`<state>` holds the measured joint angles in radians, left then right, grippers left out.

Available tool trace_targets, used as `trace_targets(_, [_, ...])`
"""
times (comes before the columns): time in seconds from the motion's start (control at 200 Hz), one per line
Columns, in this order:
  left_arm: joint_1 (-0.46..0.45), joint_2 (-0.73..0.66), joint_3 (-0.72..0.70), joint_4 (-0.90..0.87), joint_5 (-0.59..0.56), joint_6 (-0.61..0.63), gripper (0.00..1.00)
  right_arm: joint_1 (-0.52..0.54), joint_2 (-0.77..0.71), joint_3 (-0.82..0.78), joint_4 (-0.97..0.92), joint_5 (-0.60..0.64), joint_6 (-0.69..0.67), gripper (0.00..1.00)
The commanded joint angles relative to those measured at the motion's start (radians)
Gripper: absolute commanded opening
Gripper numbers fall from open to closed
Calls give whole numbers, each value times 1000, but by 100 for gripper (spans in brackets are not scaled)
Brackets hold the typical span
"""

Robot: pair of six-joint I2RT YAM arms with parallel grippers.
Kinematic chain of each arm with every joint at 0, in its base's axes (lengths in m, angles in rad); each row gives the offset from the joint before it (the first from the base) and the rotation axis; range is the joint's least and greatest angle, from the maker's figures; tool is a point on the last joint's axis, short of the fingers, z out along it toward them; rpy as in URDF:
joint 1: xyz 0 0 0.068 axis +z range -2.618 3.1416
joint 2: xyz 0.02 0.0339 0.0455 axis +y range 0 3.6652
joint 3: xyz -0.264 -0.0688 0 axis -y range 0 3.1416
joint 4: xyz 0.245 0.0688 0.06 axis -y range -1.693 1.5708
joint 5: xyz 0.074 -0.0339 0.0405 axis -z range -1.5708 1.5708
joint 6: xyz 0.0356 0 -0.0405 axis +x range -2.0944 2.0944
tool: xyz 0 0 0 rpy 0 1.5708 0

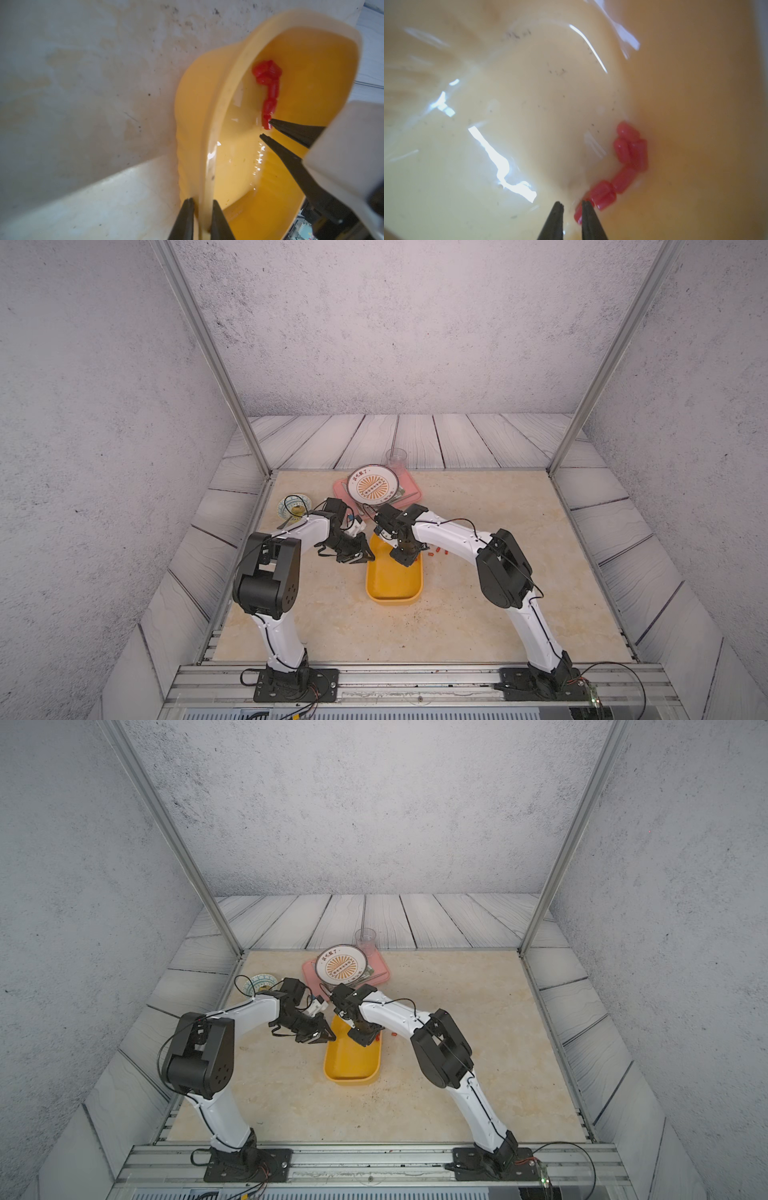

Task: Take the screw protection sleeves out of the storage box
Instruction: Pick up the screw protection sleeve from the storage box.

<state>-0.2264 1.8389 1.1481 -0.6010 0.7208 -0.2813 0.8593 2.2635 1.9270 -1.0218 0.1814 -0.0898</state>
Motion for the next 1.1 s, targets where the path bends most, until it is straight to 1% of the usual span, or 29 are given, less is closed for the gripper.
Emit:
trace_targets(0.0, [-1, -8, -25, 9, -24, -23, 14, 4, 24, 35, -33, 18, -12, 21])
trace_targets(0.275, [-2, -22, -22, 7, -27, -26, 12, 5, 28, 61, -41, -1, -16, 21])
trace_targets(0.355, [-1, -39, -14, 3, -32, -22, 15, 3, 31, 66, -43, -6, -16, 21])
trace_targets(0.51, [-5, -75, -15, 9, -25, -25, 24, -16, 19, 38, -20, -30, -21, 22])
trace_targets(0.625, [-14, -82, -10, 9, -12, -22, 28, -27, -4, -5, 31, -72, -43, 22])
trace_targets(0.711, [-16, -82, -10, 5, -8, -19, 29, -29, -20, -32, 59, -111, -56, 22])
trace_targets(0.781, [-16, -81, -8, -5, -15, -8, 30, -31, -35, -50, 80, -167, -55, 23])
trace_targets(0.931, [-13, -94, 8, -36, -48, 34, 35, -32, -67, -104, 157, -241, -6, 27])
trace_targets(1.096, [-2, -139, 8, -53, -82, 75, 39, -31, -83, -133, 246, -302, 75, 28])
